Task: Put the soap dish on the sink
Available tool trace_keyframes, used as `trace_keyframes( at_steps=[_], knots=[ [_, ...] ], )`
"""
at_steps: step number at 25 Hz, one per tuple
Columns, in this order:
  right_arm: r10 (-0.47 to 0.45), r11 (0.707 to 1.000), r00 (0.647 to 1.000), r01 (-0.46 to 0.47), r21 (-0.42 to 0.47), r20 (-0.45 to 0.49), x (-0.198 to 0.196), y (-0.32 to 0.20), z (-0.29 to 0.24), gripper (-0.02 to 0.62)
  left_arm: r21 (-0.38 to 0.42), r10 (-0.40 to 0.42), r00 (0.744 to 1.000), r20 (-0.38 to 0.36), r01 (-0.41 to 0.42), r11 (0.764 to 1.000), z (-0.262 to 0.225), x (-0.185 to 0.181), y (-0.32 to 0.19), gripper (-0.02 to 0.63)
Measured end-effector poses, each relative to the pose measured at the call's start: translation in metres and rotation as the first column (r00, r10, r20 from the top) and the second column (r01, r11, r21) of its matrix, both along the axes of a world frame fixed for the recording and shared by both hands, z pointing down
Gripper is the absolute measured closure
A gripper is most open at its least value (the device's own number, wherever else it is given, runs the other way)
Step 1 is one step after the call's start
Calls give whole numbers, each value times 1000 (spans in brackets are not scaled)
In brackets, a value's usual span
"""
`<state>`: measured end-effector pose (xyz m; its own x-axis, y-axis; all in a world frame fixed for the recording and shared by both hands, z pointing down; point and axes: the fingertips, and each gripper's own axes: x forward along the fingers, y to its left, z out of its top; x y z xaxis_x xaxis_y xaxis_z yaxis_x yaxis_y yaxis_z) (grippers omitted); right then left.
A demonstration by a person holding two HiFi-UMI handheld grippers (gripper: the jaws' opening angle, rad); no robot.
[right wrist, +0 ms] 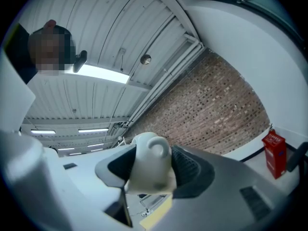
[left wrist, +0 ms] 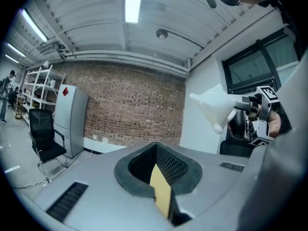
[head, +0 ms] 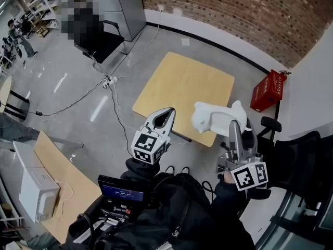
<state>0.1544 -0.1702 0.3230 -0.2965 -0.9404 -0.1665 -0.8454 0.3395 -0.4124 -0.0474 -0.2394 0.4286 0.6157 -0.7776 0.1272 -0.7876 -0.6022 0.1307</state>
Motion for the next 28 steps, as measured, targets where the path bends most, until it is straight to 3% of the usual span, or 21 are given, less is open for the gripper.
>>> trace_keyframes(
  at_steps=[6, 15, 28],
  knots=[
    [-24, 998, 999, 26, -62, 23, 4, -22, 29, 360, -50, -21, 999, 29, 22, 998, 19, 3, -9, 606],
    [-9, 975, 999, 16, -224, 32, 19, -42, 97, 362, -117, -23, 999, 45, 29, 993, 54, 12, -18, 606],
    [-8, 880, 998, 33, -473, 55, 15, -62, 230, 362, -273, -46, 994, 103, 73, 959, 135, 1, -2, 604]
  ],
)
